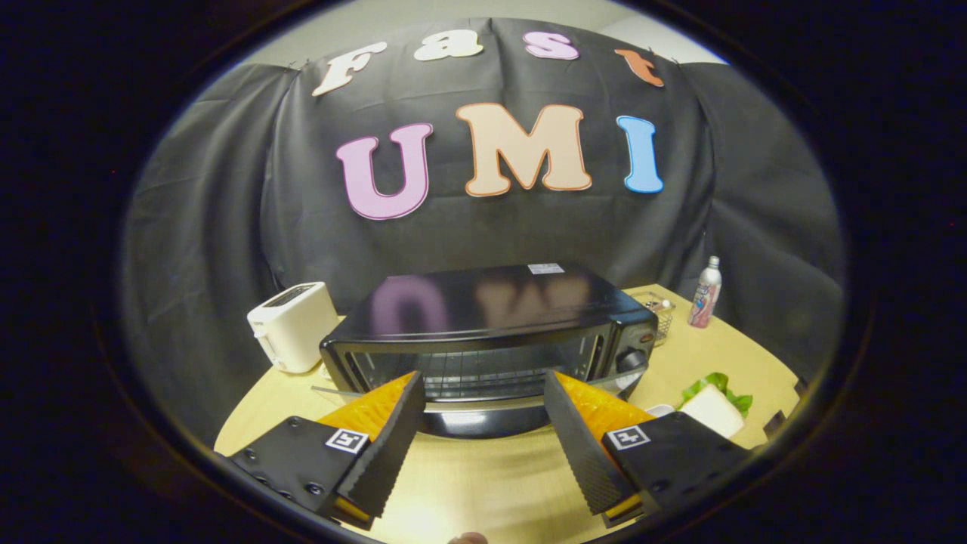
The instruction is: Open the toaster oven, put the food inside, and close the toaster oven door.
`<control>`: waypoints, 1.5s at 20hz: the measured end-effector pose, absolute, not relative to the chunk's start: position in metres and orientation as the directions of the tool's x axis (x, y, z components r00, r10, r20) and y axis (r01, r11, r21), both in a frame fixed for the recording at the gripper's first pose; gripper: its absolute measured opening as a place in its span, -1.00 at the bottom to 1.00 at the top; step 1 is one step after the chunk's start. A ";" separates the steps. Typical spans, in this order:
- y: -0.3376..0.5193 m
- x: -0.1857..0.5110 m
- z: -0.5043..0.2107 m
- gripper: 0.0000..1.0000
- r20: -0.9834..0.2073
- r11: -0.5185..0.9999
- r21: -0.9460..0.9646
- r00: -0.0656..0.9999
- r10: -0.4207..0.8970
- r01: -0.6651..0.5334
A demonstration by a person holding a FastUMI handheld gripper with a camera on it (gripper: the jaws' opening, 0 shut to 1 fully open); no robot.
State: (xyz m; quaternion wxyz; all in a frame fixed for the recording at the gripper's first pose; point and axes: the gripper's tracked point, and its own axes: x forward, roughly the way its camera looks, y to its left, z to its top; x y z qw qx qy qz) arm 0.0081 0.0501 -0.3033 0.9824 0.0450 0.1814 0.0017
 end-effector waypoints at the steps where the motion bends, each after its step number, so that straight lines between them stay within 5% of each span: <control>1: 0.049 0.003 -0.305 0.97 -0.360 0.996 0.088 0.933 0.017 0.015; 14: 0.050 -0.026 -0.323 1.00 -0.415 0.999 0.034 0.910 0.003 0.012; 30: 0.048 -0.105 -0.429 0.99 -0.659 0.999 -0.037 0.752 -0.008 -0.023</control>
